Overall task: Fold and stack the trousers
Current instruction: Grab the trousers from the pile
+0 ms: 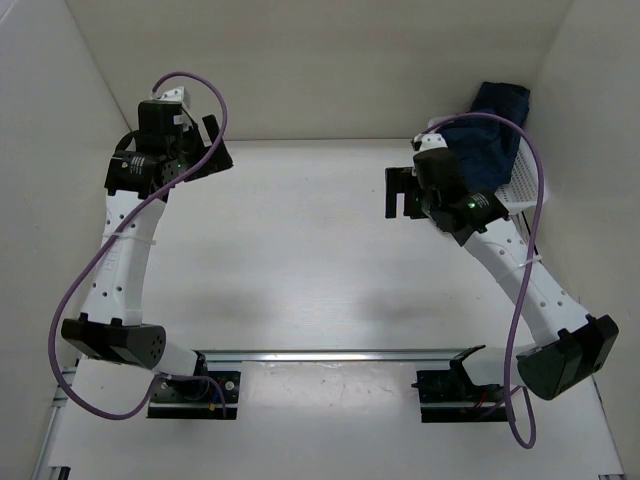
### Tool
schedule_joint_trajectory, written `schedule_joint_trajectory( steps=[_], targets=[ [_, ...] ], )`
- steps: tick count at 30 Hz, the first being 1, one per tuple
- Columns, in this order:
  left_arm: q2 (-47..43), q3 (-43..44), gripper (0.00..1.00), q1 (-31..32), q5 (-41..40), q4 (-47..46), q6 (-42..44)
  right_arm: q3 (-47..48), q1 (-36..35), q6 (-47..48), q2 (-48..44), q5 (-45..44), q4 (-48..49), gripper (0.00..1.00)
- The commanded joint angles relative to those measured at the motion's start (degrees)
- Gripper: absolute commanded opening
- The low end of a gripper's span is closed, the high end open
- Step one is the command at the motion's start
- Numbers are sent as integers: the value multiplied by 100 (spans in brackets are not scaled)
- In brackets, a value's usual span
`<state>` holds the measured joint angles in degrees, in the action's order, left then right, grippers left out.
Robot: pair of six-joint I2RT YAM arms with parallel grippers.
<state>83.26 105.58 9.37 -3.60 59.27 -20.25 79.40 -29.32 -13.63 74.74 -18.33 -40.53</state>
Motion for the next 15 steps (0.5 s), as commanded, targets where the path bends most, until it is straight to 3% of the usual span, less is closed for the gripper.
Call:
schedule_joint_trajectory(
  steps=[1, 9, 12, 15],
  targets=[
    [-47, -29, 99, -14, -18, 147, -14, 313, -3, -166, -47, -223, 45, 100],
    [14, -187, 99, -14, 96, 147, 91, 252, 49, -220, -222, -558, -165, 100],
    [67, -239, 99, -14, 96, 147, 91, 200, 469, -219, -372, -619, -165, 92],
    [172, -240, 99, -14, 149, 95, 144, 277, 1269, -158, -372, -365, -218, 70]
  ],
)
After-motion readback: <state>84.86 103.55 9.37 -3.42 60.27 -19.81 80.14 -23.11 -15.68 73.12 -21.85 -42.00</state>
